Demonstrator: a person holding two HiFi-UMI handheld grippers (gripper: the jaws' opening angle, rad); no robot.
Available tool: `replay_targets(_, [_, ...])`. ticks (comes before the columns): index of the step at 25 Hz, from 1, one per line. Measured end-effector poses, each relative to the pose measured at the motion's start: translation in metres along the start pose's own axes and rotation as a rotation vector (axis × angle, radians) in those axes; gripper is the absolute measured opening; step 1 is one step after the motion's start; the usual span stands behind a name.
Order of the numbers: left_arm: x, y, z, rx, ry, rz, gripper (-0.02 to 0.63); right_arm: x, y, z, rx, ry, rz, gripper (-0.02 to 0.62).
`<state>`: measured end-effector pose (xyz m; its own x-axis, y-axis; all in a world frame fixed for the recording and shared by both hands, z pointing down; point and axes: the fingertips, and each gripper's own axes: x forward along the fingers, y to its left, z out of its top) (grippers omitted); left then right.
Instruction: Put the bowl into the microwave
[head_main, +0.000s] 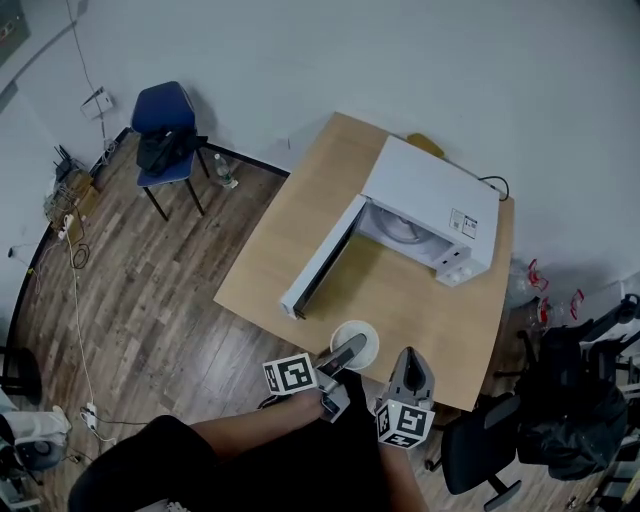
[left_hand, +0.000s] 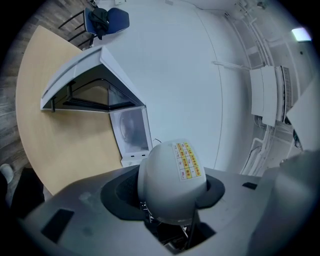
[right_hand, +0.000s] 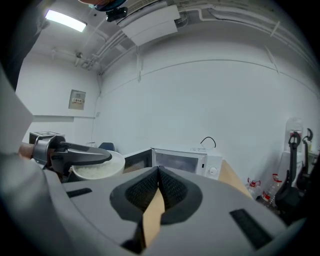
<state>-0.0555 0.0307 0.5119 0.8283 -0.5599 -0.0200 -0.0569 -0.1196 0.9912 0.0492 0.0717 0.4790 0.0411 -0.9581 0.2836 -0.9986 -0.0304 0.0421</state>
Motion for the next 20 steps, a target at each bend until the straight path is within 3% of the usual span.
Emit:
replay_targets(14, [0.105, 0.04, 0.05, 0.001, -0.048, 0.111, 0.222, 0.098, -0.049, 0.013, 0.04, 0.029, 0.061, 0.061])
replay_targets(20, [0.152, 0.059, 0.067, -0.029, -0.075, 0.116, 0.222, 0.13, -0.075, 0.009, 0.045, 0.071, 0.09, 0.061])
